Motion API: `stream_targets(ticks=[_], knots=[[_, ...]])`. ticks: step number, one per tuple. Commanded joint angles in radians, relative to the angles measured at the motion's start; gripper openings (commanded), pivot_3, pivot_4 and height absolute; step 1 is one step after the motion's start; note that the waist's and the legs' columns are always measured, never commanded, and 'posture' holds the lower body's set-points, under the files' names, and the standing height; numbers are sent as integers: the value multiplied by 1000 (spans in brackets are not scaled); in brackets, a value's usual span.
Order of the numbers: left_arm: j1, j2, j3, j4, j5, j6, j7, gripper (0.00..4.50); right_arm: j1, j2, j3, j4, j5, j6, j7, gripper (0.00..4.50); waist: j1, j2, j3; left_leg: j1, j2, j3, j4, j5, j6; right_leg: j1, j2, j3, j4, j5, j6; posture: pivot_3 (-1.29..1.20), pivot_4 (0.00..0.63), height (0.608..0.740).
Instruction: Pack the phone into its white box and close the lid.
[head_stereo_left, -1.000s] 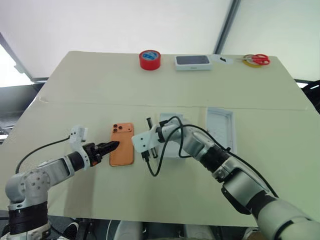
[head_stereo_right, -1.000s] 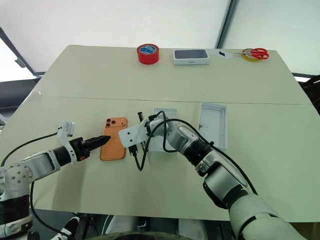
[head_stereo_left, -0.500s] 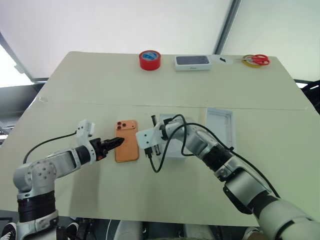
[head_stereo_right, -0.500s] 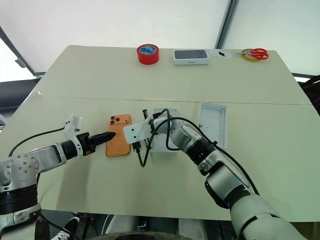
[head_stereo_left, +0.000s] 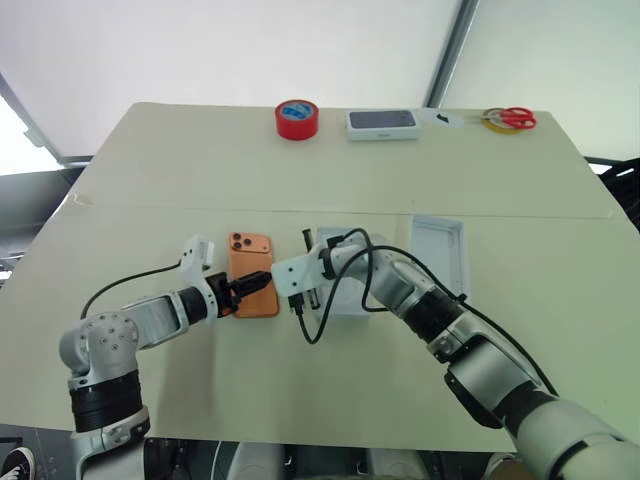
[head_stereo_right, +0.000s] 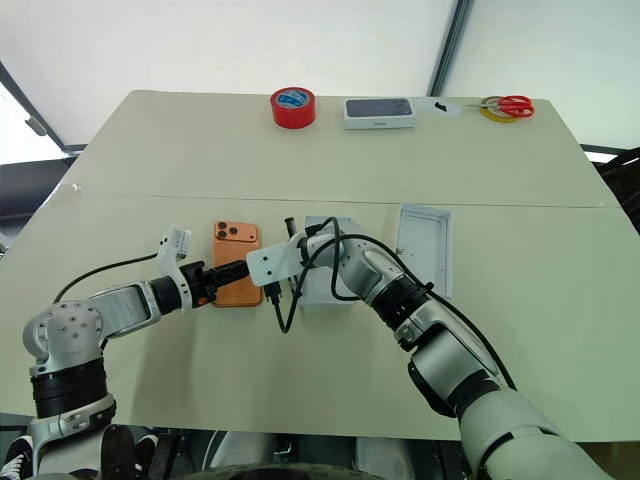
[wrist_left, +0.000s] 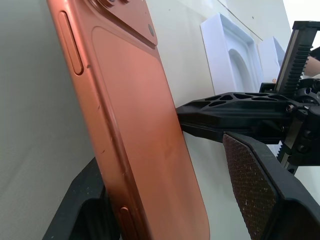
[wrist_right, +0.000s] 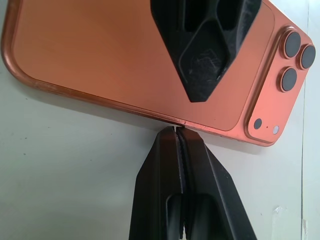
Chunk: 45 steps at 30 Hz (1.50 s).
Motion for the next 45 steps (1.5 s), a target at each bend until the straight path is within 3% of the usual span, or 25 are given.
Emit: stream_targets(ticks=[1,7,13,14,18,21,24,26,29,32,35,45], knots=[[23,-9,33,17,-33,-5,-13,2953,-1,15,6,-11,1,-9,-4,65,-1,0,0,0,0,0,0,0,0,0,0,0,0,0,0,0,150,740],[27,-2,86,81,-87,-29,-54,2953,3,10,6,-11,0,-15,-9,65,-3,-1,1,0,1,0,0,0,0,-1,0,0,0,0,0,0,150,740],[15,-21,99,140,-140,-6,-60,155,-1,10,-1,-15,2,-11,-14,0,-1,-2,1,-1,1,0,0,0,0,-2,0,0,0,0,0,0,150,740],[19,-19,101,152,-144,-4,-59,40,-2,8,-5,-18,3,-13,-18,0,-2,-2,1,-1,1,0,0,0,0,-1,0,0,0,0,0,0,150,740],[23,-23,128,183,-186,9,-57,40,0,23,-51,-53,68,19,-2,0,-3,-2,1,-1,1,0,-1,0,-1,-2,0,0,0,0,0,0,150,740],[27,-21,166,199,-222,-1,-51,40,4,40,-140,-123,203,96,46,0,-3,-3,2,-2,1,0,-1,0,-1,-4,0,0,0,0,0,0,150,740],[31,-30,192,165,-270,-26,-48,0,28,27,-253,-266,443,286,202,834,-3,-5,4,-3,1,0,-1,0,-1,-4,0,0,0,0,0,0,150,740],[38,-32,190,148,-305,-23,-50,0,71,-38,-282,-371,532,329,293,1837,0,-5,4,-3,1,0,-2,0,-1,-4,0,0,0,0,0,0,150,740],[54,-33,163,115,-348,-19,-56,0,154,-187,-275,-476,548,289,387,3374,7,-6,4,-3,1,0,-2,-1,1,-2,0,0,-3,0,0,0,150,740],[60,-31,128,95,-317,-64,-57,0,257,-332,-257,-524,508,181,434,3374,5,-6,4,-3,-1,0,-2,-4,6,-1,-3,0,-5,0,0,0,150,740],[58,-29,113,96,-320,-86,-54,0,350,-407,-258,-528,473,109,407,3374,-1,-6,4,-3,-1,0,-3,-3,5,-1,-2,0,-6,0,0,0,150,740],[39,-2,49,112,-326,-108,-74,0,443,-428,-265,-556,443,52,305,3374,6,-7,5,-3,3,1,-3,0,0,-1,1,0,-7,0,0,0,150,740]])
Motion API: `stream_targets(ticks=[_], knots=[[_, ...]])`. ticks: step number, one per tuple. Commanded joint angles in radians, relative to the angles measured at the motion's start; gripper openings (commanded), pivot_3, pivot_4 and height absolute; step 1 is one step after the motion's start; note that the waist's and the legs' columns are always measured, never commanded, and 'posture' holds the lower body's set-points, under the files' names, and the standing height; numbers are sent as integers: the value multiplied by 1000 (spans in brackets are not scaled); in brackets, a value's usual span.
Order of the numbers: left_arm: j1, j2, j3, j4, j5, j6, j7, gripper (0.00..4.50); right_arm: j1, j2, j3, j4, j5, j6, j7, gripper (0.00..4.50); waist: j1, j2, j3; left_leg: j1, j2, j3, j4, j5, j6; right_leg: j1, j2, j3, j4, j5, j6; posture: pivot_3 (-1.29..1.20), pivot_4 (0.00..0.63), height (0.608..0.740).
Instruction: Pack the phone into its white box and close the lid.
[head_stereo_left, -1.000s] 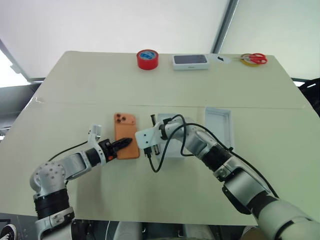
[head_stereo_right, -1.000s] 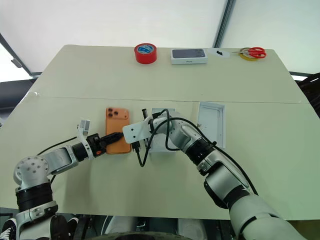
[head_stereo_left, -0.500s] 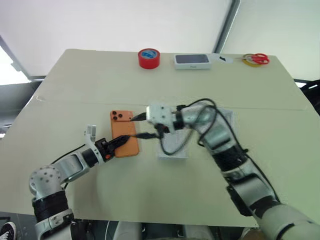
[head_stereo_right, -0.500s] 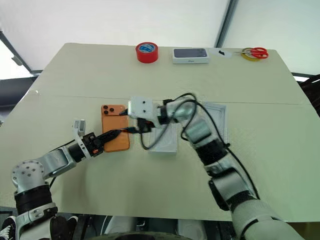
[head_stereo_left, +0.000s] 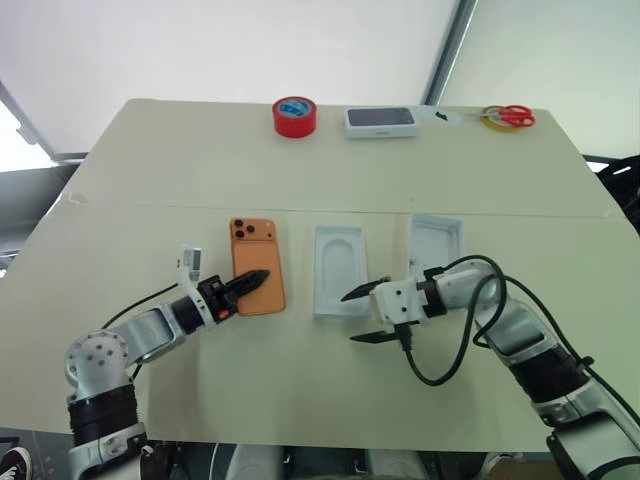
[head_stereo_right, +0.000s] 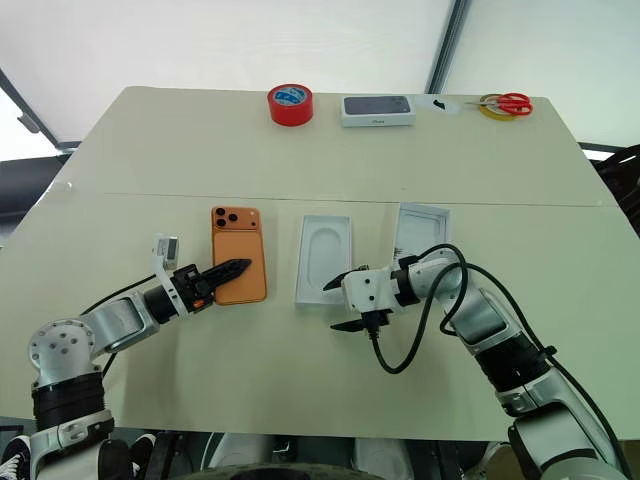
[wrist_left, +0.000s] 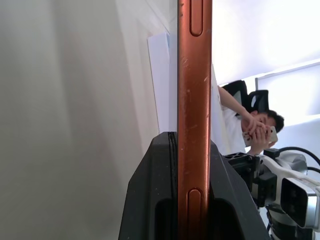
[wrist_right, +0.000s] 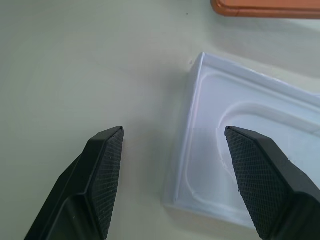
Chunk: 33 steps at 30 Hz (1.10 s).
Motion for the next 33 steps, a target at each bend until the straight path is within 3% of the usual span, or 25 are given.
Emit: stream_targets(ticks=[1,3,5,9,15,18,26,33], knots=[[-33,10,-21,-20,-30,-22,-29,0,14,12,-11,-48,-3,-5,-46,3374,4,0,0,0,0,0,0,0,0,0,0,0,0,0,0,0,150,740],[-39,11,-25,-9,-37,-21,-27,0,20,16,-5,-62,12,25,-45,3374,4,0,0,0,0,0,0,0,0,0,0,0,0,0,0,0,150,740],[-42,15,-35,-6,-35,-25,-27,0,25,15,3,-62,-12,21,-64,2847,2,-1,0,0,0,0,0,0,0,1,0,0,0,0,0,0,150,740],[-44,18,-44,-2,-42,-21,-26,0,30,11,11,-60,-43,9,-86,964,-1,-1,0,0,0,0,0,0,0,0,0,0,0,0,0,0,150,740],[-40,27,-47,-2,-54,-14,-22,0,27,26,0,-73,-10,37,-95,964,0,-1,0,0,0,0,0,0,0,0,0,0,0,0,0,0,150,740],[-48,24,-49,-3,-52,-22,-11,0,20,41,1,-68,-15,41,-114,21,1,-1,0,0,0,0,0,0,0,1,0,0,0,0,0,0,150,740],[-243,-74,-51,35,-67,-93,179,0,-45,135,51,-51,-83,116,-200,21,4,-3,2,0,0,-1,2,0,0,2,0,-1,0,0,0,0,150,740],[-290,-86,-122,120,0,-117,110,0,-115,229,51,-12,-121,266,-302,21,0,-3,2,0,2,-1,2,1,-2,1,5,-1,0,0,0,0,150,740]])
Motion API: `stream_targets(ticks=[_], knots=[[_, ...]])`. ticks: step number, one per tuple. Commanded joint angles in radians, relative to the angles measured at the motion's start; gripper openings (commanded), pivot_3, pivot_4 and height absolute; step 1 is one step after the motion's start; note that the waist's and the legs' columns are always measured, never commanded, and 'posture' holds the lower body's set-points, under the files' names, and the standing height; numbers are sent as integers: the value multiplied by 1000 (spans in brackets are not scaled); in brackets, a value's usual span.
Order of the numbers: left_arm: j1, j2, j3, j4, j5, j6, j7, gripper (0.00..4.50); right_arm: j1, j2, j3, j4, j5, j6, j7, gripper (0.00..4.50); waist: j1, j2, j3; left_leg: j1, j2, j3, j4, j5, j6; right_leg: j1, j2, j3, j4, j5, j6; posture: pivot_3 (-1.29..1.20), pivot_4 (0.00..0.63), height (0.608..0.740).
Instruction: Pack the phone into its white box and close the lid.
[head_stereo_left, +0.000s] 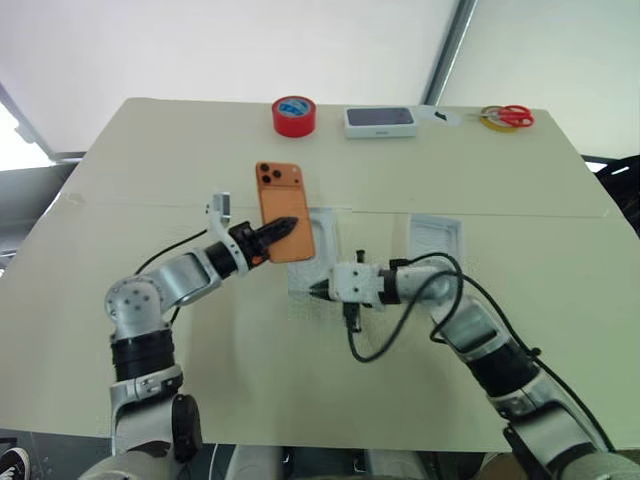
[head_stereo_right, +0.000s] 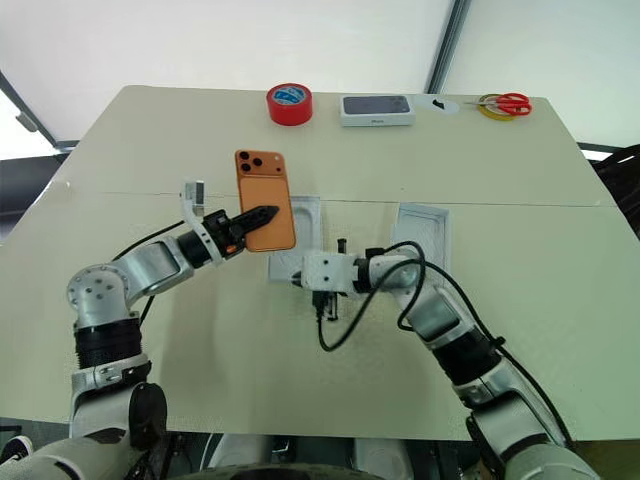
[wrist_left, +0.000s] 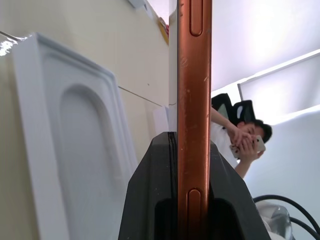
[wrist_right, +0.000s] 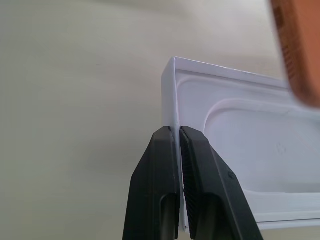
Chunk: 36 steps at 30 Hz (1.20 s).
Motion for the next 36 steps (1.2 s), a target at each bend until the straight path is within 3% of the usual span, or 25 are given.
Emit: stream_targets(ticks=[1,5,6,9,16,25,26,27,30,36], knots=[[-6,8,-14,9,17,-19,-49,0,-11,9,-15,-39,5,47,-19,21,1,0,0,0,0,0,0,0,0,0,0,0,0,0,0,0,150,740],[-9,5,-26,44,48,-24,-79,0,14,-9,-11,-87,35,62,14,21,3,0,0,0,0,0,1,0,0,0,0,0,0,0,0,0,150,740],[-10,9,-32,51,58,-24,-92,0,24,-19,-12,-102,41,56,25,780,3,0,0,0,0,0,1,0,0,0,0,0,0,0,0,0,150,740],[-17,23,-46,75,81,-16,-125,0,38,-45,-30,-134,74,64,55,2072,2,0,0,0,0,0,1,0,0,0,0,0,0,0,0,0,150,740],[-40,30,-78,126,138,-8,-199,0,-1,-83,-151,-121,207,116,88,2072,2,0,0,0,1,0,1,0,0,0,1,0,0,0,0,0,150,740],[-76,-15,-99,188,208,-9,-204,0,-30,-112,-172,-13,190,76,59,2072,3,0,0,-1,1,0,0,0,0,0,1,0,0,0,0,0,150,740],[-78,-18,-96,188,209,-9,-208,1020,-28,-115,-170,-11,184,70,57,2111,1,0,0,-1,1,0,0,0,0,0,1,0,0,0,0,0,150,740],[-82,-23,-86,191,198,-2,-215,1299,-26,-119,-167,-7,177,64,54,2111,0,0,0,-1,1,0,0,0,0,0,1,0,0,0,0,0,150,740],[-90,-31,-86,183,209,7,-193,2824,-24,-128,-161,19,154,38,46,2111,2,0,0,0,1,0,1,0,0,0,1,0,1,0,0,0,150,740],[-89,-13,-94,118,212,51,-180,2824,-24,-125,-152,50,137,6,44,2111,2,0,0,0,1,0,1,0,0,0,1,0,1,0,0,0,150,740]])
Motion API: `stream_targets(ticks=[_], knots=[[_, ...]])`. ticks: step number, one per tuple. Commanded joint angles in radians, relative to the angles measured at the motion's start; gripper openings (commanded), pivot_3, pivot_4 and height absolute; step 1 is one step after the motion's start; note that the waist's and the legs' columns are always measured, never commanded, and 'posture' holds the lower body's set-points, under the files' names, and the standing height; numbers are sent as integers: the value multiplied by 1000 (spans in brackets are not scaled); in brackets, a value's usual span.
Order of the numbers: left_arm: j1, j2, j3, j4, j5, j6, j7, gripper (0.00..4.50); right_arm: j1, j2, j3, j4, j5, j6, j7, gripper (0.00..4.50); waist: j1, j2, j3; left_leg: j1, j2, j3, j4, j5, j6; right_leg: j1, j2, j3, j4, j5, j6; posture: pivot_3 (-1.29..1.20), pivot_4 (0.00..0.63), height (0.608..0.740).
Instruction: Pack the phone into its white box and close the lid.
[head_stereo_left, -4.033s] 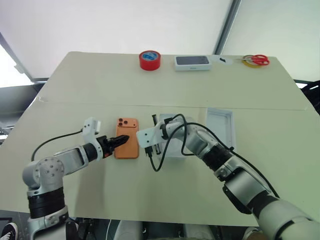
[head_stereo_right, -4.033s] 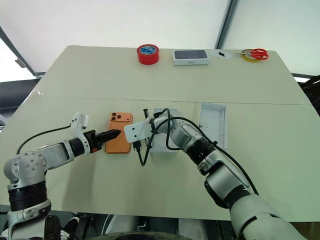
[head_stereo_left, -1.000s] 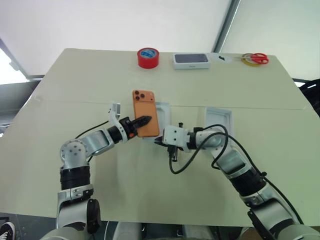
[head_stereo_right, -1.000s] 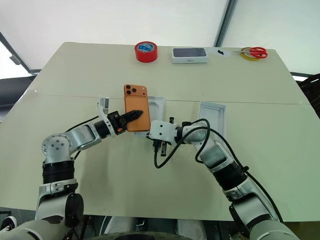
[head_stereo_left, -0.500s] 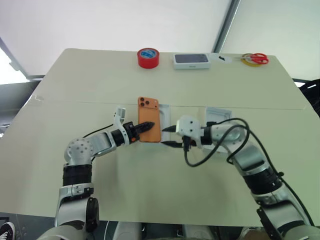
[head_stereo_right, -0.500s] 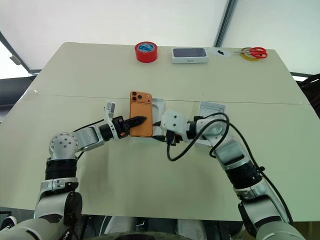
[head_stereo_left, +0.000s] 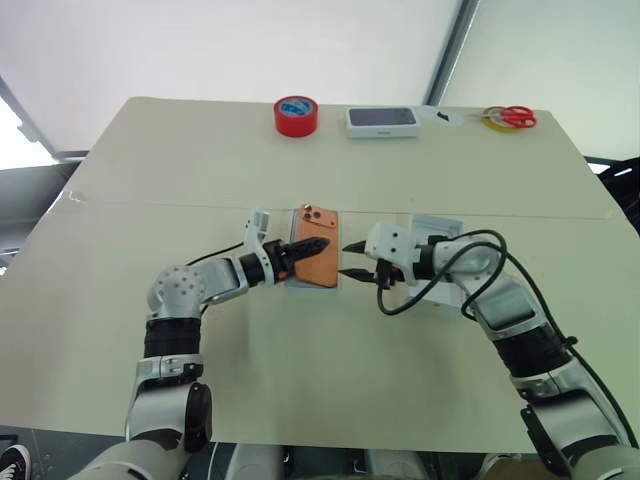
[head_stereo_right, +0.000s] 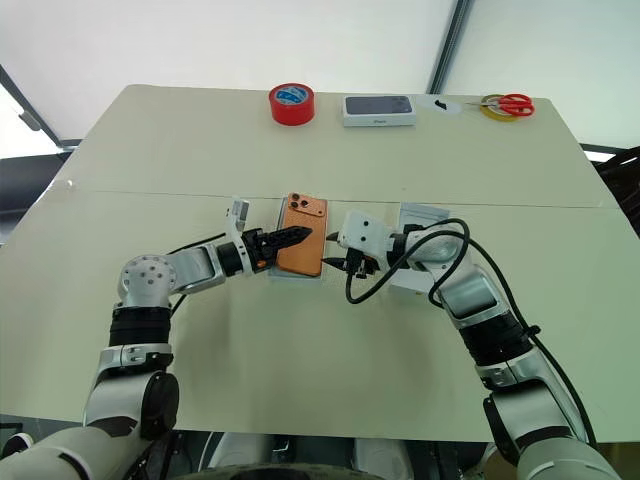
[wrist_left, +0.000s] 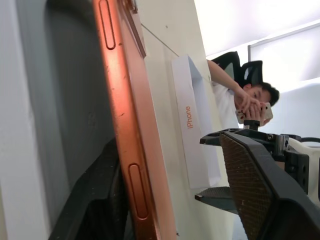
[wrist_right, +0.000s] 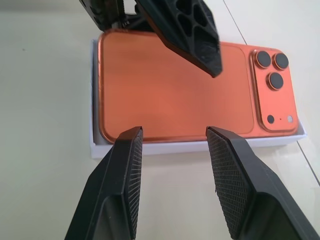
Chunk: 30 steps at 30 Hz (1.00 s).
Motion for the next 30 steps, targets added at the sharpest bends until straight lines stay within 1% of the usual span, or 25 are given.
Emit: stream_targets(ticks=[1,3,6,12,18,21,24,26,27,28,30], knots=[[-18,17,20,-76,-14,29,14,2824,-5,-4,0,10,-10,-38,-8,2111,0,0,0,0,0,0,0,0,0,0,0,0,0,0,0,0,150,740],[-24,43,13,-106,-10,53,15,2824,-5,1,0,21,-12,-44,-11,2111,0,0,0,0,0,0,0,0,0,0,0,0,0,0,0,0,150,740],[-23,54,31,-156,-31,82,40,2824,-9,9,0,34,-16,-57,-15,2111,0,0,0,0,0,0,0,0,0,0,0,0,0,0,0,0,150,740],[45,107,64,-250,-25,85,41,2824,-23,6,-11,64,-31,-82,-35,2111,-1,0,0,0,0,0,0,0,0,0,0,0,0,0,0,0,150,740],[96,138,62,-272,75,-31,62,2824,-25,-4,-12,103,-54,-112,-52,2111,2,0,0,0,0,0,0,0,0,0,0,0,0,0,0,0,150,740],[131,173,-12,-294,171,-115,25,2824,-36,0,-3,127,-71,-133,-55,2111,0,0,0,0,0,0,0,0,0,0,0,0,0,0,0,0,150,740],[173,212,-103,-325,261,-191,-32,1997,-61,1,3,179,-117,-162,-95,1241,-1,0,0,0,0,1,0,0,0,0,0,0,0,0,0,0,150,740],[193,252,-183,-331,378,-292,-51,979,-76,-5,12,219,-162,-207,-130,134,-1,0,0,0,0,1,0,0,0,0,0,1,0,0,0,0,150,740],[195,264,-203,-323,418,-325,-53,390,-81,-7,15,233,-177,-225,-141,0,-1,0,0,0,0,1,0,0,0,-1,0,1,0,0,0,0,150,740],[194,289,-244,-303,482,-385,-67,77,-83,-5,15,244,-182,-234,-145,0,0,0,0,0,0,1,0,0,-1,-1,0,1,0,0,0,0,150,740],[184,308,-293,-264,551,-447,-95,77,-87,1,20,259,-190,-250,-147,0,0,0,0,0,0,1,-1,0,-1,-1,0,1,0,0,0,0,150,740]])
